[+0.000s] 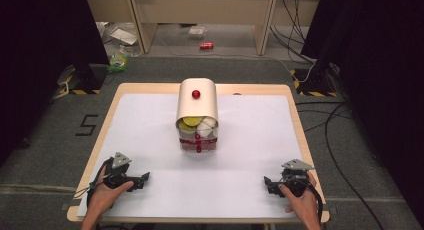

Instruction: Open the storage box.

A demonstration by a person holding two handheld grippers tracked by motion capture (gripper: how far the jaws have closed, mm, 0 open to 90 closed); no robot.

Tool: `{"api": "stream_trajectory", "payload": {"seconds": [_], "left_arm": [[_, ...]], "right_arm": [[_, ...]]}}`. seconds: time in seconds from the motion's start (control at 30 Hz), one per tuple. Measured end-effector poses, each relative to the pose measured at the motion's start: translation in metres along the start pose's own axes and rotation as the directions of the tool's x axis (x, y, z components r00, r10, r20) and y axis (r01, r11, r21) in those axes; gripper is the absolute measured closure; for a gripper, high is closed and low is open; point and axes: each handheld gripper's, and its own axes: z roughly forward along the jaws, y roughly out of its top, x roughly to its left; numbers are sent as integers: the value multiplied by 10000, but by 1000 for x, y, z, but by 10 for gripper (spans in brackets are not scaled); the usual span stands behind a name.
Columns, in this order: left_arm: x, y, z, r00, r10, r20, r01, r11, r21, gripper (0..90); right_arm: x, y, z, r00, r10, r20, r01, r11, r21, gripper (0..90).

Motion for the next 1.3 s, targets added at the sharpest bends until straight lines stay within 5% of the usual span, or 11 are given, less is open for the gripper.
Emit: {"api": "stream_trajectory", "payload": {"seconds": [0.2,0.23,0.27,0.33,0.37,0.43,0.5,0.73,1.07,1.3], "left_arm": [[0,0,0,10000,-6,1,6,10000,2,7],[0,0,0,10000,0,4,0,10000,3,7],[0,0,0,10000,-5,-3,5,10000,9,7],[0,0,0,10000,-2,3,2,10000,1,7],[0,0,0,10000,1,4,-1,10000,1,7],[0,0,0,10000,1,2,-1,10000,5,7],[0,0,0,10000,-1,3,1,10000,4,6],[0,0,0,10000,1,0,-1,10000,2,6],[0,0,0,10000,1,3,-1,10000,2,6],[0,0,0,10000,-2,2,2,10000,8,6]], "right_arm": [[0,0,0,10000,3,44,-3,10000,-33,17],[1,0,-1,10000,55,77,-54,9999,-106,47],[1,2,-2,9999,13,127,-8,9992,-392,224],[2,3,-3,9998,78,183,-69,9990,-452,211],[3,5,-4,9998,-12,217,26,9978,-656,125],[4,7,-7,9999,22,149,-7,9954,-955,198],[7,9,-9,10000,45,75,-35,9924,-1229,135],[19,15,-12,9996,-234,-125,206,9816,-1900,152],[56,38,-8,9942,-870,-630,661,9579,-2794,159],[74,51,-2,9869,-1270,-994,939,9535,-2863,175]]}}
